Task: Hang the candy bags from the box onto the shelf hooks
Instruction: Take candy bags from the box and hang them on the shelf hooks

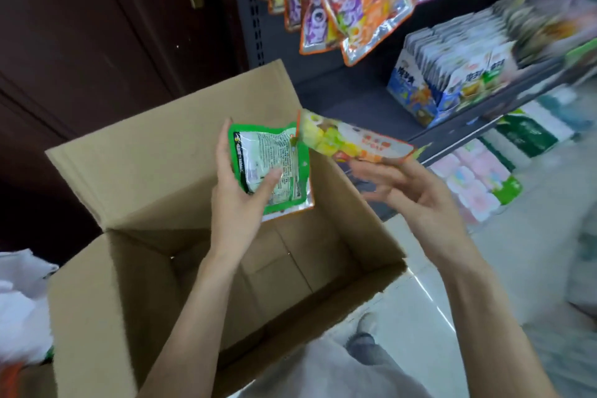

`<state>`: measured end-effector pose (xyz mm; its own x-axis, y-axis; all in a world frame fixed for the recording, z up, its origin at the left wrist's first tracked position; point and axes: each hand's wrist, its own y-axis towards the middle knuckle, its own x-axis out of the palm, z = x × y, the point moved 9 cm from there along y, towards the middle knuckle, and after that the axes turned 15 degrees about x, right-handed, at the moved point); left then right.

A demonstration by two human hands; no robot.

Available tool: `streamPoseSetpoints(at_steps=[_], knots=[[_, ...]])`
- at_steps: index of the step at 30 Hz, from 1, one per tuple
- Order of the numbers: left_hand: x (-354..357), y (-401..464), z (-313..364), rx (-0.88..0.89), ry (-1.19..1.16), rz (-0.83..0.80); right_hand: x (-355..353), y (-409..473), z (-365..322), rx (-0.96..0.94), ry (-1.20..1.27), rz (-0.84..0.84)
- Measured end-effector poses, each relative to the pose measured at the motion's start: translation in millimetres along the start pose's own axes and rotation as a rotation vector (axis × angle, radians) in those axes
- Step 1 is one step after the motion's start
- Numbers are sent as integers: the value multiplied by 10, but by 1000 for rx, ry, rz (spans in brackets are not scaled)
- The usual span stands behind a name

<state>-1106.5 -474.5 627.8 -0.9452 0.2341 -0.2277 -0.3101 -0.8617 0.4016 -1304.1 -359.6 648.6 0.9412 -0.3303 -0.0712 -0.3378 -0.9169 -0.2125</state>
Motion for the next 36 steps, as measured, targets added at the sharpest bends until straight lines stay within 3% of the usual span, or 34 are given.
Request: streamPoseSetpoints(at_steps=[4, 7, 10, 13, 18, 21, 25, 30, 33, 36], knots=[[328, 55, 209, 61, 69, -148, -712, -27, -172, -115, -167, 562], [534, 127, 360, 85, 131, -200, -1117, 80, -251, -142, -356, 702], [661, 198, 505, 115, 240, -219, -1360, 206, -397, -183, -231, 641], [851, 208, 729, 172, 349, -351, -1586, 302, -585, -239, -55, 531], [1205, 282, 1139, 246, 446, -455, -1632, 545, -1223, -486, -6, 287], [1229, 374, 1346, 266, 481, -320, -1421, 623, -1535, -653, -105, 204], [1008, 391, 1367, 196, 441, -84, -1026, 827, -1616, -671, -138, 144], [851, 322, 1369, 136, 490, 66, -804, 914, -1567, -741, -126, 198], [835, 316, 1434, 165, 601, 81, -798, 982, -1432, -739, -143, 214], [913, 343, 1391, 194, 735, -18, -711, 1059, -1360, -706, -162, 197]])
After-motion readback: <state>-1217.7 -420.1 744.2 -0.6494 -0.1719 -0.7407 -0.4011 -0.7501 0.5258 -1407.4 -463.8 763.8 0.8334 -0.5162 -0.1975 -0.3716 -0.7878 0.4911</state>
